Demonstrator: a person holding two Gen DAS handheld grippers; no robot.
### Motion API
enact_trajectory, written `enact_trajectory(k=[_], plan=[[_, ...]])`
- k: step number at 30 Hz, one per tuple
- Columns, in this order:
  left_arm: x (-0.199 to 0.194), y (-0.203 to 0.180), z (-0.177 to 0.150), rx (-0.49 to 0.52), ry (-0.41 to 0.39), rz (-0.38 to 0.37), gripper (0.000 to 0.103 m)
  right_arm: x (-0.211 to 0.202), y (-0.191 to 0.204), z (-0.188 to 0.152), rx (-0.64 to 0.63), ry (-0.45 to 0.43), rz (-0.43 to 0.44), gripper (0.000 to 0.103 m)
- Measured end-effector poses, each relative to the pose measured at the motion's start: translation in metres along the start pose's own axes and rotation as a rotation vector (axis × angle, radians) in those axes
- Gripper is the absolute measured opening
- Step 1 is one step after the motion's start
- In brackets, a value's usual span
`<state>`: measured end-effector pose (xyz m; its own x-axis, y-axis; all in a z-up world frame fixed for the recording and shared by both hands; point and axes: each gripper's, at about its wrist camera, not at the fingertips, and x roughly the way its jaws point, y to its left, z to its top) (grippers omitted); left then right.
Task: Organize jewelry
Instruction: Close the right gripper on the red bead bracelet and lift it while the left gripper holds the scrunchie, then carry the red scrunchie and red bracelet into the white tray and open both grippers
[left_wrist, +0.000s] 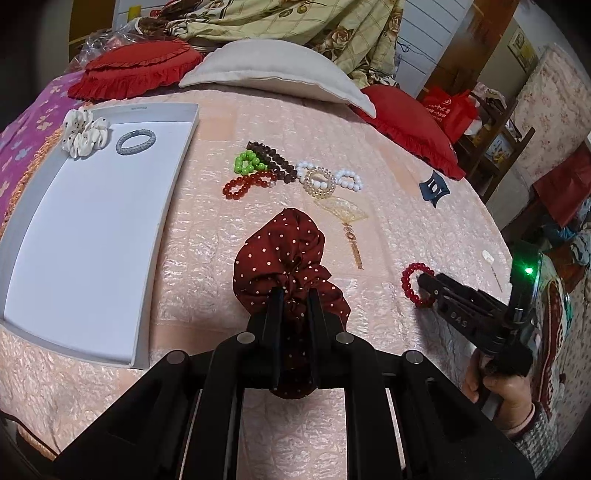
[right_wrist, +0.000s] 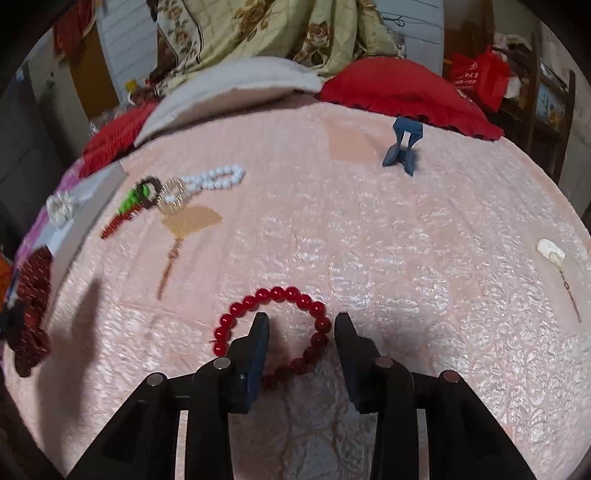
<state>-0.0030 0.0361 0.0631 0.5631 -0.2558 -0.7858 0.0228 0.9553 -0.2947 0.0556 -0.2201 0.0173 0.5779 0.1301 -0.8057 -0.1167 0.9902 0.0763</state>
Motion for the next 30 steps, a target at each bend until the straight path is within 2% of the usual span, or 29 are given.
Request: enact_trajectory(k=[1, 3, 8, 13, 20, 26, 30], plan=[[0.001, -0.001, 0.000, 0.006, 0.001, 0.003, 0.010, 0.002, 0.002, 0.000, -0.021, -0.007, -0.019, 0.027], [0.002, -0.003, -0.001, 0.014, 0.001, 0.008, 0.010, 0.003, 0.005, 0.001, -0.052, -0.015, -0.020, 0.009], [-0.003, -0.002, -0.003, 0.013, -0.009, 0.015, 0.010, 0.004, 0.007, 0.005, -0.072, -0.012, 0.027, 0.009], [-0.011, 0.007, -0.002, -0.014, -0.026, 0.017, 0.010, -0.023, 0.013, 0.013, -0.043, -0.072, 0.062, 0.008], [-0.023, 0.022, -0.004, -0.046, -0.047, 0.011, 0.010, -0.057, 0.041, 0.023, -0.102, -0.125, 0.089, 0.008], [-0.041, 0.060, -0.001, -0.126, -0.082, 0.035, 0.010, -0.070, 0.072, 0.035, -0.157, -0.155, 0.092, 0.008], [-0.051, 0.096, 0.001, -0.195, -0.107, 0.081, 0.010, -0.074, 0.094, 0.043, -0.195, -0.159, 0.113, 0.008]])
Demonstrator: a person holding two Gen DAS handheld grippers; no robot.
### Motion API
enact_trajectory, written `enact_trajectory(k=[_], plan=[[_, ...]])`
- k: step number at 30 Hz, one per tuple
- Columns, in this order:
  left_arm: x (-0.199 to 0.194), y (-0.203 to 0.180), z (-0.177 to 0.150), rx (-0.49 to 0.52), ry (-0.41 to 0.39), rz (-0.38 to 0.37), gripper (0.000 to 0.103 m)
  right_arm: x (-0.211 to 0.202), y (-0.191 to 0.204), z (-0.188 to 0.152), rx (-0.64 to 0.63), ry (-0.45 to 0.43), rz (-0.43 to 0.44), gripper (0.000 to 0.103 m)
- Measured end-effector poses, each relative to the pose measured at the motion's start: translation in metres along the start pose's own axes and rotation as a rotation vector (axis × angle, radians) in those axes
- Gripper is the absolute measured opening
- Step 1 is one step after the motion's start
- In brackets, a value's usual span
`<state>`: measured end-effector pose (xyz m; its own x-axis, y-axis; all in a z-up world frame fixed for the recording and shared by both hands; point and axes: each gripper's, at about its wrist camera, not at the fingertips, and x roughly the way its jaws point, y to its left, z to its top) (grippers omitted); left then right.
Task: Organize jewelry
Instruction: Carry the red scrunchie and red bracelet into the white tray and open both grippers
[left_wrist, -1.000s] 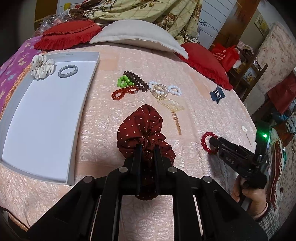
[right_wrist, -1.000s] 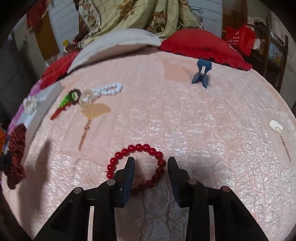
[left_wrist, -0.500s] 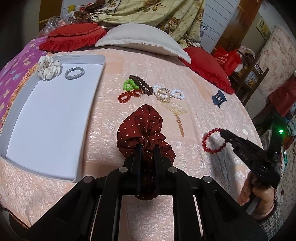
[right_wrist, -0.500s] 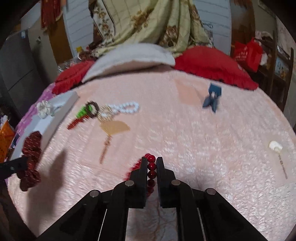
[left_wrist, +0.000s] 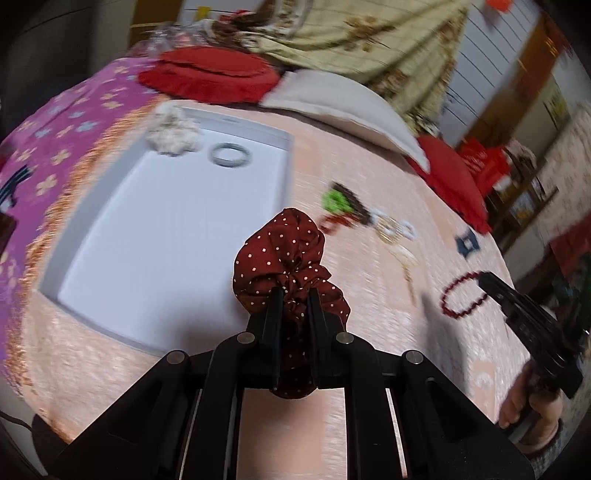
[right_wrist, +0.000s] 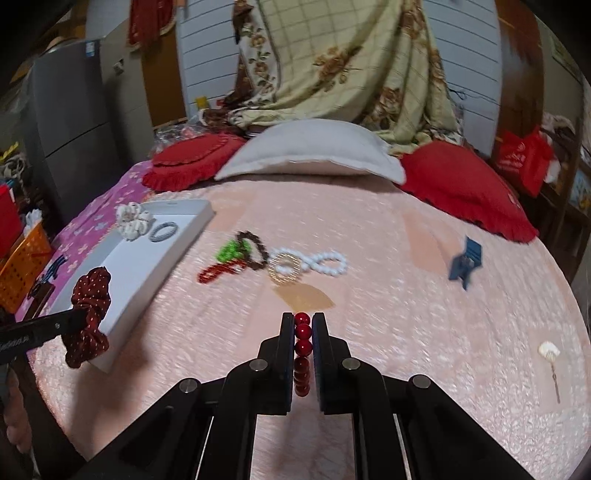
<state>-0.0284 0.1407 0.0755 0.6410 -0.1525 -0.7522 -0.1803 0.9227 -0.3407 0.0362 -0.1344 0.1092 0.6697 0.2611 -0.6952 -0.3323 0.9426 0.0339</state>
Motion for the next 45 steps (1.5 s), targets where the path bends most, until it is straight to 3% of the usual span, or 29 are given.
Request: enact_trajectory(k=[6, 14, 23, 25, 28, 35, 40, 45], plan=[[-0.002, 0.050, 0.018, -0.092, -0.015, 0.066, 0.010, 0.010, 0.051, 0.023, -0.116, -0.002, 0.031, 0.008], [0.025, 0.091, 0.061, -0.181, 0.034, 0.058, 0.010, 0.037, 0.132, 0.058, -0.244, 0.005, 0.130, 0.008], [0.080, 0.129, 0.113, -0.201, 0.099, 0.173, 0.010, 0.100, 0.224, 0.095, -0.293, 0.096, 0.225, 0.009], [0.092, 0.138, 0.122, -0.220, 0.108, 0.175, 0.010, 0.119, 0.238, 0.105, -0.247, 0.131, 0.290, 0.008], [0.102, 0.147, 0.129, -0.237, 0.108, 0.162, 0.010, 0.152, 0.248, 0.112, -0.201, 0.183, 0.322, 0.009], [0.110, 0.150, 0.138, -0.190, 0.085, 0.133, 0.012, 0.208, 0.244, 0.103, -0.184, 0.253, 0.256, 0.009], [0.112, 0.150, 0.142, -0.191, 0.078, 0.063, 0.033, 0.230, 0.244, 0.099, -0.194, 0.278, 0.214, 0.009], [0.106, 0.152, 0.146, -0.203, 0.053, -0.004, 0.038, 0.255, 0.247, 0.107, -0.174, 0.291, 0.196, 0.008]])
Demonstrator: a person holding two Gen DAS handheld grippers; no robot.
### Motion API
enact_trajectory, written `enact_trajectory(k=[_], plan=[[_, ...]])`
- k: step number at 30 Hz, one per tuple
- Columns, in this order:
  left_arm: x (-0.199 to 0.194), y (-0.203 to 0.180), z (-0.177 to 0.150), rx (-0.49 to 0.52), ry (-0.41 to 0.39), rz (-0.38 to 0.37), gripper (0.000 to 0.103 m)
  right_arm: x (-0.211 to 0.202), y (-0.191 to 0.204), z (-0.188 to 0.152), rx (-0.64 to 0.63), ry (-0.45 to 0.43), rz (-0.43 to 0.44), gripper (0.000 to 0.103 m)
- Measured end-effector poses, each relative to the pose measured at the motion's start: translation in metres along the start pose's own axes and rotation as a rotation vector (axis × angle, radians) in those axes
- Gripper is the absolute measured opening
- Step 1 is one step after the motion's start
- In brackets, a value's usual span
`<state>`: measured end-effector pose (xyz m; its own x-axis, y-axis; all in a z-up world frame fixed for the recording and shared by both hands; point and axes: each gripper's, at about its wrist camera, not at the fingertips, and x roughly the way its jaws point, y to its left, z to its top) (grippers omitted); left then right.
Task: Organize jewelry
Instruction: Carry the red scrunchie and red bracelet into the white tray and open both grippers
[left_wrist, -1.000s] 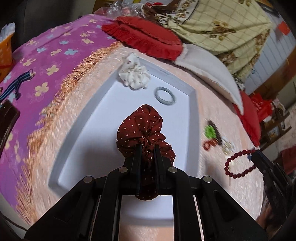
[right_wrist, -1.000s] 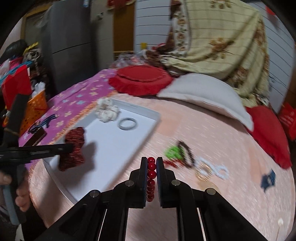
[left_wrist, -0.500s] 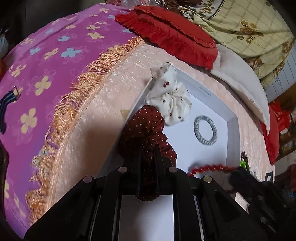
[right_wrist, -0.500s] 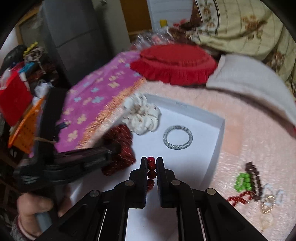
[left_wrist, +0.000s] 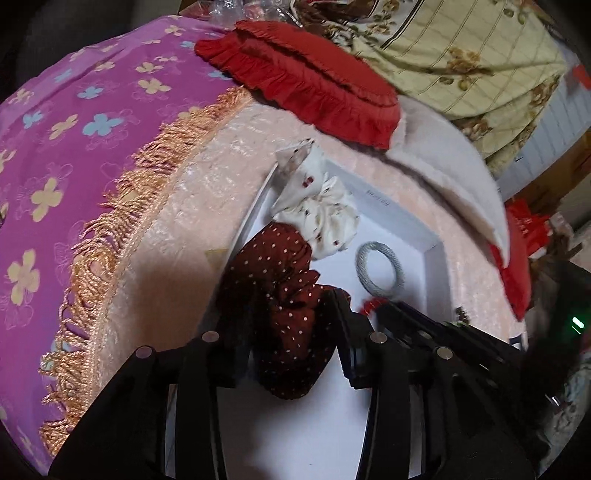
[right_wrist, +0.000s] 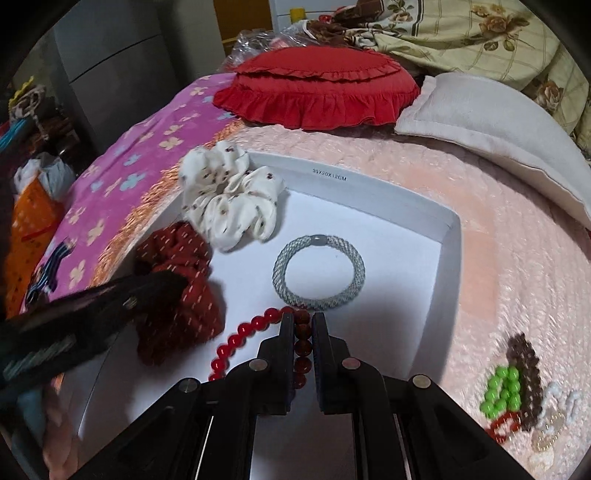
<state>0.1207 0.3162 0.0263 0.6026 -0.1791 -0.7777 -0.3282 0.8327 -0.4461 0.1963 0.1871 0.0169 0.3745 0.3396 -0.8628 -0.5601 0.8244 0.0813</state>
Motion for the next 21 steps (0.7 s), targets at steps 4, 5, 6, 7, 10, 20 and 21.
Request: enact_trajectory(k=[4, 5, 6, 7, 10, 20, 21], plan=[[-0.009, 0.006, 0.003, -0.035, -0.012, -0.062, 0.039, 0.008, 0.002, 0.013, 0.001, 0.014, 0.021, 0.008], [-0.012, 0.007, 0.003, -0.040, -0.017, -0.076, 0.039, 0.009, 0.002, 0.014, 0.004, 0.019, 0.029, 0.008], [-0.014, 0.007, 0.003, -0.038, -0.023, -0.085, 0.039, 0.007, 0.002, 0.015, 0.013, 0.019, 0.037, 0.008], [-0.016, 0.005, 0.002, -0.031, -0.031, -0.088, 0.039, 0.003, 0.001, 0.015, 0.022, 0.012, 0.048, 0.008], [-0.021, -0.004, -0.001, 0.012, -0.050, -0.080, 0.039, -0.011, -0.004, 0.012, 0.036, 0.001, 0.049, 0.013], [-0.052, -0.028, -0.025, 0.126, -0.185, 0.089, 0.039, -0.124, -0.074, -0.076, 0.120, -0.105, 0.005, 0.042], [-0.058, -0.033, -0.031, 0.146, -0.201, 0.105, 0.039, -0.136, -0.087, -0.096, 0.129, -0.099, -0.028, 0.042]])
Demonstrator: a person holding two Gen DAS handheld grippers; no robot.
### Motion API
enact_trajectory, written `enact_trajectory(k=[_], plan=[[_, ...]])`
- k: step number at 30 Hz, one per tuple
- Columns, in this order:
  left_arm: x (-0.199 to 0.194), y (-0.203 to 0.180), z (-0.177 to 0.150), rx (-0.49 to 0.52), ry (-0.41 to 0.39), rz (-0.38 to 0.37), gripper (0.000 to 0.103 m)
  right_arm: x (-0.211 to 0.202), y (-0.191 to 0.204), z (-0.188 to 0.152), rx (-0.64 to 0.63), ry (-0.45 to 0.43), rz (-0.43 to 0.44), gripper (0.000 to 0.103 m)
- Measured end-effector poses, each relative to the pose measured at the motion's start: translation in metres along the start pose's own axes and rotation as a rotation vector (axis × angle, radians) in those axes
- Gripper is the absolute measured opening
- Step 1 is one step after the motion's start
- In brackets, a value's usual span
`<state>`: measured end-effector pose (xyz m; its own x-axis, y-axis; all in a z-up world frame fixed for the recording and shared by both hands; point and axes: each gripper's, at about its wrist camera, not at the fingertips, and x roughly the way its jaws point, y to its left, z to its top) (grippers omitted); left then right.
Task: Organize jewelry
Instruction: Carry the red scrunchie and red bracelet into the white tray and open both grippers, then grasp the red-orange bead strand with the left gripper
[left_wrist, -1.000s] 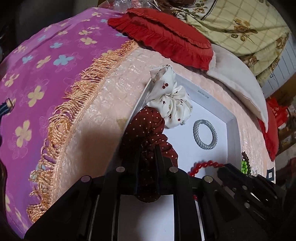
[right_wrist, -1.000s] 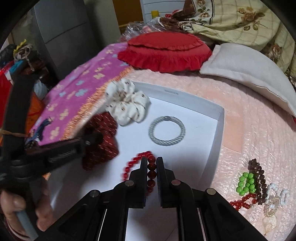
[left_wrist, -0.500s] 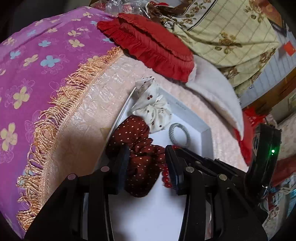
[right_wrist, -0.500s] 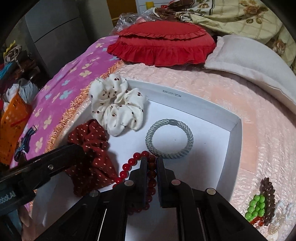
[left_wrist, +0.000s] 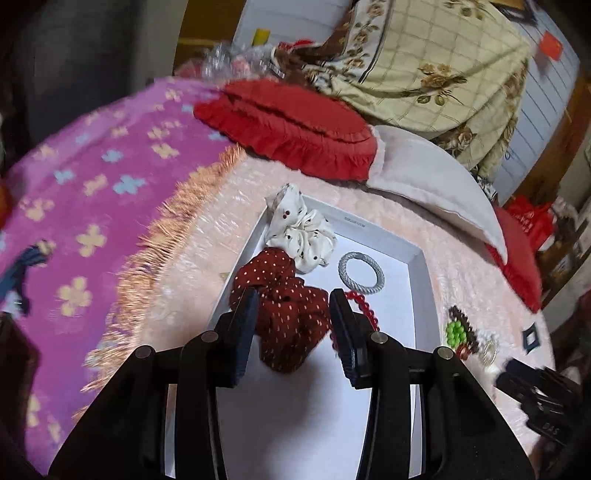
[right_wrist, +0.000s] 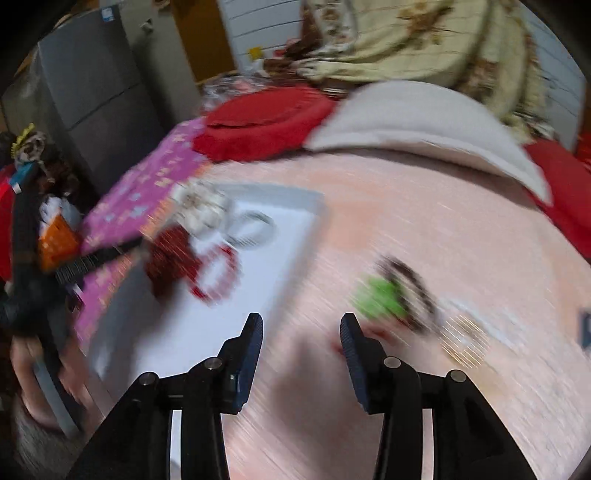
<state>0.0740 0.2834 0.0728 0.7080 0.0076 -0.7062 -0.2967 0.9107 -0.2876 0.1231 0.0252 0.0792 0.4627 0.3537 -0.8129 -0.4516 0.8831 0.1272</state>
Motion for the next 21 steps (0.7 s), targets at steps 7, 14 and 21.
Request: enact_trajectory(k=[7, 14, 21], plan=[[-0.048, -0.055, -0.036, 0.121, -0.080, 0.053, 0.040, -0.062, -0.113, -0.100, 0.122, 0.053, -0.189, 0.042], [-0.056, -0.106, -0.060, 0.176, 0.021, -0.014, 0.040, -0.098, -0.183, -0.160, 0.317, 0.010, -0.202, 0.042], [-0.022, -0.175, -0.072, 0.289, 0.162, -0.053, 0.040, -0.103, -0.189, -0.179, 0.346, -0.043, -0.133, 0.042]])
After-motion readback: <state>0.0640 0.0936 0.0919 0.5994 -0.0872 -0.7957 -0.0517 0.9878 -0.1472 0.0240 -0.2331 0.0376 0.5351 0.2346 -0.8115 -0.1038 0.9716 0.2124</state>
